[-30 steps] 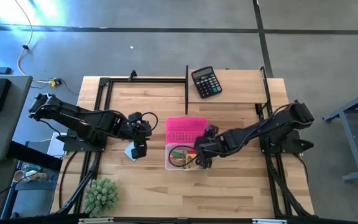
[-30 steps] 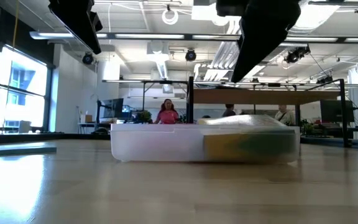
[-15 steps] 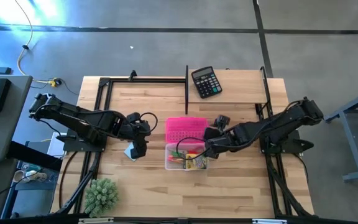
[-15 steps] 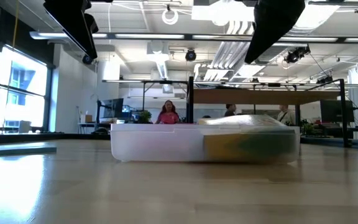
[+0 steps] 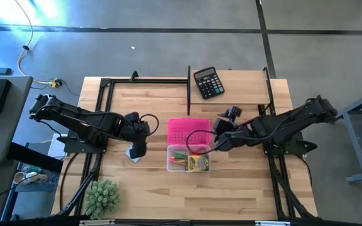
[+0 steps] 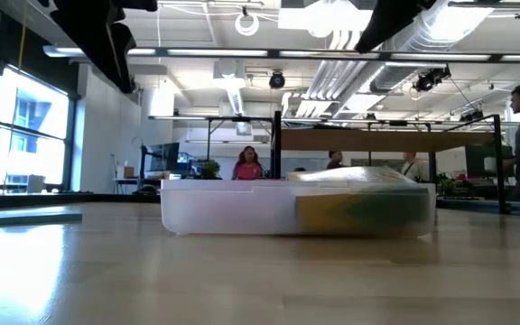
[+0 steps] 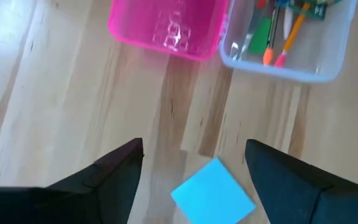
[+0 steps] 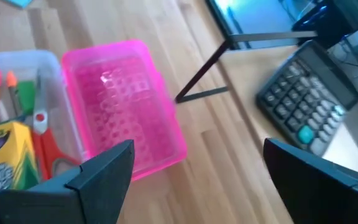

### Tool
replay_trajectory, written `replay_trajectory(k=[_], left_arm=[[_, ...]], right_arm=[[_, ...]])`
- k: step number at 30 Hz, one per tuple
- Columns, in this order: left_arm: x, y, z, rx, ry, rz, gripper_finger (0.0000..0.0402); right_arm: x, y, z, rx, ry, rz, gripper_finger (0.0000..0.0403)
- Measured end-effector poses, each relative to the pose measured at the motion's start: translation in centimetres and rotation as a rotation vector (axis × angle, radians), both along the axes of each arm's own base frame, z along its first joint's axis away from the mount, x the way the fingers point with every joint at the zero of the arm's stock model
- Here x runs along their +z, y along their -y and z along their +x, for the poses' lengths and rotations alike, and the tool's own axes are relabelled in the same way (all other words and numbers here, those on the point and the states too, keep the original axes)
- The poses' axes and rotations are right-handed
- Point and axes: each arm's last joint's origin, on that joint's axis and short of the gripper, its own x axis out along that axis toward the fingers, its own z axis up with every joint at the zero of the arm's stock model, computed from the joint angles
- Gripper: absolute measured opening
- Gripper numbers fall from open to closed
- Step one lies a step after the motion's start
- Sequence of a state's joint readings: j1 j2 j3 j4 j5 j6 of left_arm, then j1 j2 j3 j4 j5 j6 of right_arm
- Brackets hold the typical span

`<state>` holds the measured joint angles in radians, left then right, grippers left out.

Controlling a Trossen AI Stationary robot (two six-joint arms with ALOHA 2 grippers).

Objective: Pack school essentials
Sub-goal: Put the light blue sticky notes into the pink supply box

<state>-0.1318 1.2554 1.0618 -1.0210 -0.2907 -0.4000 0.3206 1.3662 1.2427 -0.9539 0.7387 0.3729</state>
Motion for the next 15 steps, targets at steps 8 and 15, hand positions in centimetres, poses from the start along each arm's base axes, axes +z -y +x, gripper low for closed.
replay_trajectory(k=[8, 15], left_arm=[[-0.1, 1.3, -0.5, -0.198, -0.07, 0.042, 0.0271], [-0.1, 2.9, -0.8, -0.342, -0.084, 0.074, 0.0271]], right_arm=[[0.4, 0.1, -0.3, -0.009, 0.021, 0.009, 0.0346], [0.3, 0.1, -0.3, 0.0, 0.017, 0.024, 0.0346]])
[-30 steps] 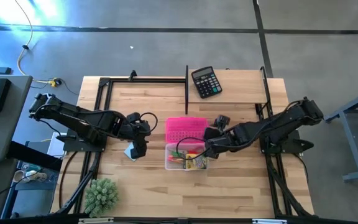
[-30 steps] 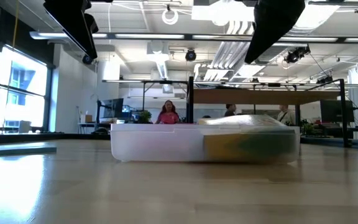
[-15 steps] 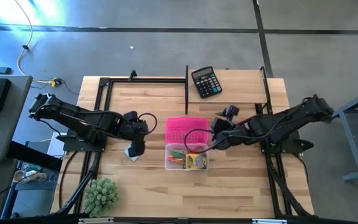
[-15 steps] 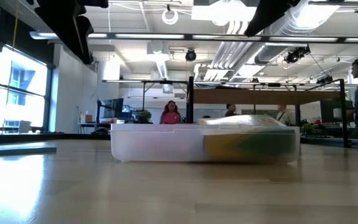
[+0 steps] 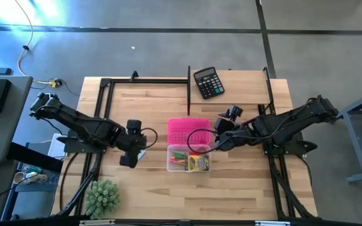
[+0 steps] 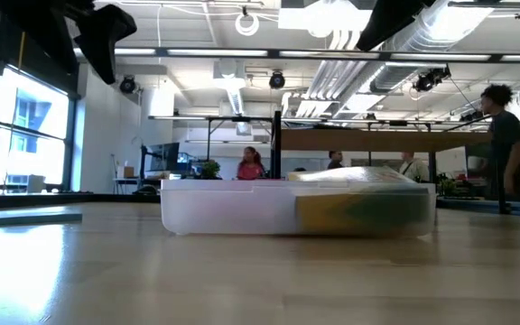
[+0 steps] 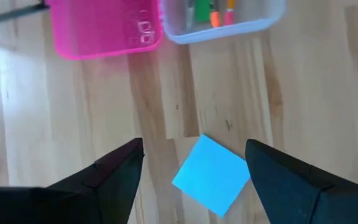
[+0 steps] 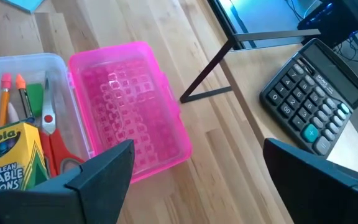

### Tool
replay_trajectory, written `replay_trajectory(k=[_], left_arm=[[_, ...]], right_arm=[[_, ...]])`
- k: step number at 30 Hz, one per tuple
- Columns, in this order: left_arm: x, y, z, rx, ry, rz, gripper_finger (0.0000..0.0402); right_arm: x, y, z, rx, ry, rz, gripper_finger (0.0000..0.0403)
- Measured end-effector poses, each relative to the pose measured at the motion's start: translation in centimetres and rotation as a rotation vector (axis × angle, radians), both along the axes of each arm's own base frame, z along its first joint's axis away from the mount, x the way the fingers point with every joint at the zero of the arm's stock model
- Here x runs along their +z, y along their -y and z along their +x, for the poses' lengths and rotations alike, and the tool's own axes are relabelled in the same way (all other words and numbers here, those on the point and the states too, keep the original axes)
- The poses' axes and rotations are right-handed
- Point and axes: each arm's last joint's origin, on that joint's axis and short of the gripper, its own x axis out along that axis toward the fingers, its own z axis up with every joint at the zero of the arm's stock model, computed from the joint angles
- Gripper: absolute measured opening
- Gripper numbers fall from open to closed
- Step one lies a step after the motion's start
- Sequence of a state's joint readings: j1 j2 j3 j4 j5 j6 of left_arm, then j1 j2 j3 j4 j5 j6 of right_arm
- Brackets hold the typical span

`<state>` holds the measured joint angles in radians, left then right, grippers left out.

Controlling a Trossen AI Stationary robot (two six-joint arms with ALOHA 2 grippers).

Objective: Pack school essentials
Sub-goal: Put the light blue sticky notes into the pink supply box

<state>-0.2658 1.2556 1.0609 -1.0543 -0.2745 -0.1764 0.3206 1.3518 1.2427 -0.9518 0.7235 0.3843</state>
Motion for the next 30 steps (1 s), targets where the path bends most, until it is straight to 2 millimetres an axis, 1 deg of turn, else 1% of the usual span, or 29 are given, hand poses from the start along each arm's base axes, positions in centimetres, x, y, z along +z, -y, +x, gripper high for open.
replay_trajectory(k=[3, 8, 11, 15, 21, 30], left_arm=[[-0.7, 0.6, -0.2, -0.049, -0.008, 0.037, 0.0271], [-3.3, 1.0, -1.2, -0.11, -0.067, 0.093, 0.0271], [-4.3, 1.1, -1.5, -0.14, -0.093, 0.103, 0.0271], [-5.1, 1.0, -1.8, -0.145, -0.118, 0.109, 0.0271], [-6.0, 1.0, -2.3, -0.215, -0.164, 0.073, 0.0271], [-7.1, 0.8, -2.9, -0.278, -0.219, 0.087, 0.0271]], right_arm=[[0.0, 0.0, 0.0, 0.0, 0.0, 0.0, 0.0346], [0.0, 0.0, 0.0, 0.0, 0.001, 0.001, 0.0346], [0.0, 0.0, 0.0, 0.0, 0.002, 0.001, 0.0346], [0.0, 0.0, 0.0, 0.001, 0.003, 0.002, 0.0346], [0.0, 0.0, 0.1, 0.001, 0.006, 0.003, 0.0346], [0.0, 0.0, 0.1, 0.001, 0.009, 0.004, 0.0346]])
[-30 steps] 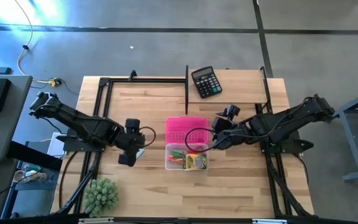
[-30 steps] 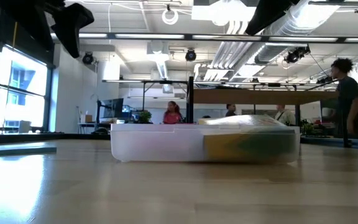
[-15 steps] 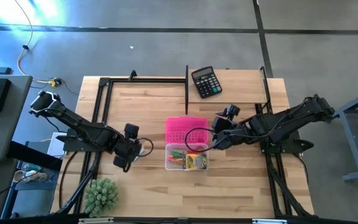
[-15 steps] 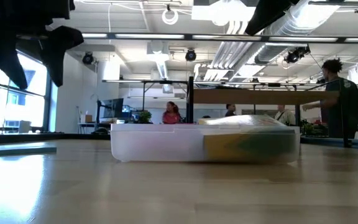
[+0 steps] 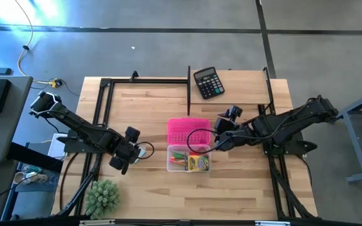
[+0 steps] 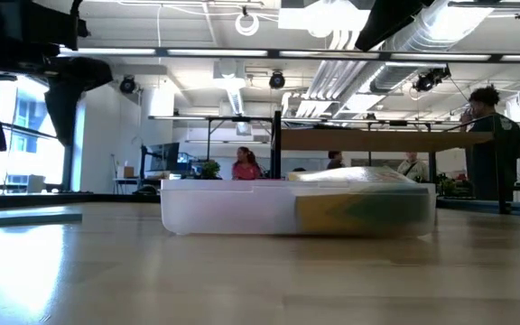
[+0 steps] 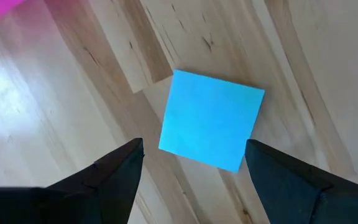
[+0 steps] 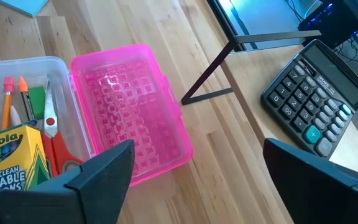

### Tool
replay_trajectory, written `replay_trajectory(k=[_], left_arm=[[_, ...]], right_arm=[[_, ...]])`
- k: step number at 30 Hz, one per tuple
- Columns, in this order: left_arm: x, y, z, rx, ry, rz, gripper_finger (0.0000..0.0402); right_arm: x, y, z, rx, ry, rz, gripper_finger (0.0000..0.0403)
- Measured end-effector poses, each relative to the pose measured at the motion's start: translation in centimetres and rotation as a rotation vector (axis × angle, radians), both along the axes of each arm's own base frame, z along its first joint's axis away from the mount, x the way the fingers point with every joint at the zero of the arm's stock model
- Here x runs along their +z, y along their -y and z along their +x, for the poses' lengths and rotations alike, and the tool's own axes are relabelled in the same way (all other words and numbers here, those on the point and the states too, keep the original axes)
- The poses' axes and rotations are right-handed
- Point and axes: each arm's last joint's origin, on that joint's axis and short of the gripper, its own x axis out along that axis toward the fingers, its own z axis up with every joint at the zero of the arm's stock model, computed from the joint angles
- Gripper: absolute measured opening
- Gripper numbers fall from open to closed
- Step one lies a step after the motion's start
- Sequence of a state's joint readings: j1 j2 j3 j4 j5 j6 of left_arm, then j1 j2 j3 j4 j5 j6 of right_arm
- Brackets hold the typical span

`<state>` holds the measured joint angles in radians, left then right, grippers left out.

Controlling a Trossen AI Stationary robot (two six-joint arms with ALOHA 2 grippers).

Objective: Pack school essentials
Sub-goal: Put the light blue sticky notes into the pink supply box

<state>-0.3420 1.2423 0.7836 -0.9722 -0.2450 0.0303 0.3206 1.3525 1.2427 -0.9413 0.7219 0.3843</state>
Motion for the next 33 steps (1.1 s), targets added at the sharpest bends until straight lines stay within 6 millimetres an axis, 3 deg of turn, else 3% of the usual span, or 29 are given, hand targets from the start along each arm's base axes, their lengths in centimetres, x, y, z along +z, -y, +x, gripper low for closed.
replay_trajectory(k=[6, 16, 20, 33], left_arm=[[0.6, 0.0, -0.5, -0.017, 0.013, -0.064, 0.0271], [4.0, -0.9, -3.1, 0.006, 0.223, -0.15, 0.0271], [3.7, -1.2, -3.9, 0.009, 0.242, -0.153, 0.0271], [3.8, -1.4, -3.9, 0.053, 0.272, -0.109, 0.0271]], right_arm=[[0.0, 0.0, 0.0, 0.0, 0.001, 0.0, 0.0346], [0.0, 0.0, 0.0, 0.0, 0.001, 0.0, 0.0346], [0.0, 0.0, 0.0, 0.0, 0.001, 0.001, 0.0346], [0.0, 0.0, 0.0, 0.0, 0.003, 0.001, 0.0346]])
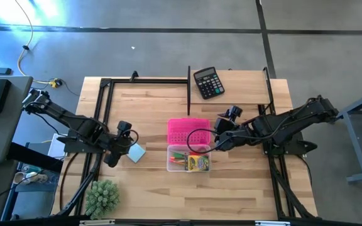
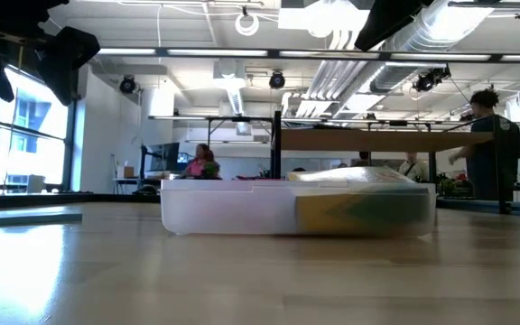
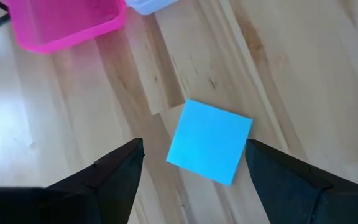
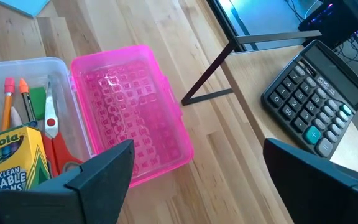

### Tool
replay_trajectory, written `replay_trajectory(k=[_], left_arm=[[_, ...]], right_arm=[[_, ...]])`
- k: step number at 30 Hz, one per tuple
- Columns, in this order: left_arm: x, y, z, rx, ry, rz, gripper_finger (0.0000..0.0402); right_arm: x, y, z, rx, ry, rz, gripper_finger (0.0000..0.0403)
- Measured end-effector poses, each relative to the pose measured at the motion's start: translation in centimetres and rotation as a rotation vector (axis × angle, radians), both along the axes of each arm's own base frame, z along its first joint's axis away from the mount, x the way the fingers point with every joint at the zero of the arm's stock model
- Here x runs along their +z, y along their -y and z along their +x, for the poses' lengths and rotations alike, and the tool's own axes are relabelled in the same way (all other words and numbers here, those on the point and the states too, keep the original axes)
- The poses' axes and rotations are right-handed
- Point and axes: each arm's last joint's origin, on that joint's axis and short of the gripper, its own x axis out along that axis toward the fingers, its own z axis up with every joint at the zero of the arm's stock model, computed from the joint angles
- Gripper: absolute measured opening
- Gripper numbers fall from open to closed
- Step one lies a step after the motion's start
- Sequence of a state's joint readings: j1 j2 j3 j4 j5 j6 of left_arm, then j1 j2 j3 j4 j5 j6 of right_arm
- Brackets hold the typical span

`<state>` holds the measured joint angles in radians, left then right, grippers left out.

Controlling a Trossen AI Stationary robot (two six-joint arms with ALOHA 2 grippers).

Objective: Pack school essentials
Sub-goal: Put the light blue sticky notes into the pink supply box

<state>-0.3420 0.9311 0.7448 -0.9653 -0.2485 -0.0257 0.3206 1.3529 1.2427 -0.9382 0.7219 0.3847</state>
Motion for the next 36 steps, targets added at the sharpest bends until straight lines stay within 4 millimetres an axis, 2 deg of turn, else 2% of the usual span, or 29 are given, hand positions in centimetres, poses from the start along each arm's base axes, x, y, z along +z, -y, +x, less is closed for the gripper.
replay_trajectory(k=[7, 18, 22, 30, 36], left_arm=[[-0.5, 0.0, 0.5, 0.049, -0.017, 0.048, 0.0271], [-2.2, 0.6, 1.9, 0.005, -0.15, 0.05, 0.0275], [-2.9, 0.9, 2.3, -0.009, -0.195, 0.049, 0.0303], [-4.3, 0.7, 3.3, 0.017, -0.277, 0.075, 0.0388], [-5.9, 0.4, 4.3, 0.016, -0.379, 0.053, 0.0399]], right_arm=[[0.0, 0.0, 0.0, 0.0, 0.0, 0.0, 0.0346], [0.0, 0.0, 0.0, 0.0, 0.0, 0.0, 0.0346], [0.0, 0.0, 0.0, 0.0, 0.0, 0.0, 0.0346], [0.0, 0.0, 0.0, 0.0, 0.0, 0.0, 0.0346], [0.0, 0.0, 0.0, 0.0, 0.0, 0.0, 0.0346]])
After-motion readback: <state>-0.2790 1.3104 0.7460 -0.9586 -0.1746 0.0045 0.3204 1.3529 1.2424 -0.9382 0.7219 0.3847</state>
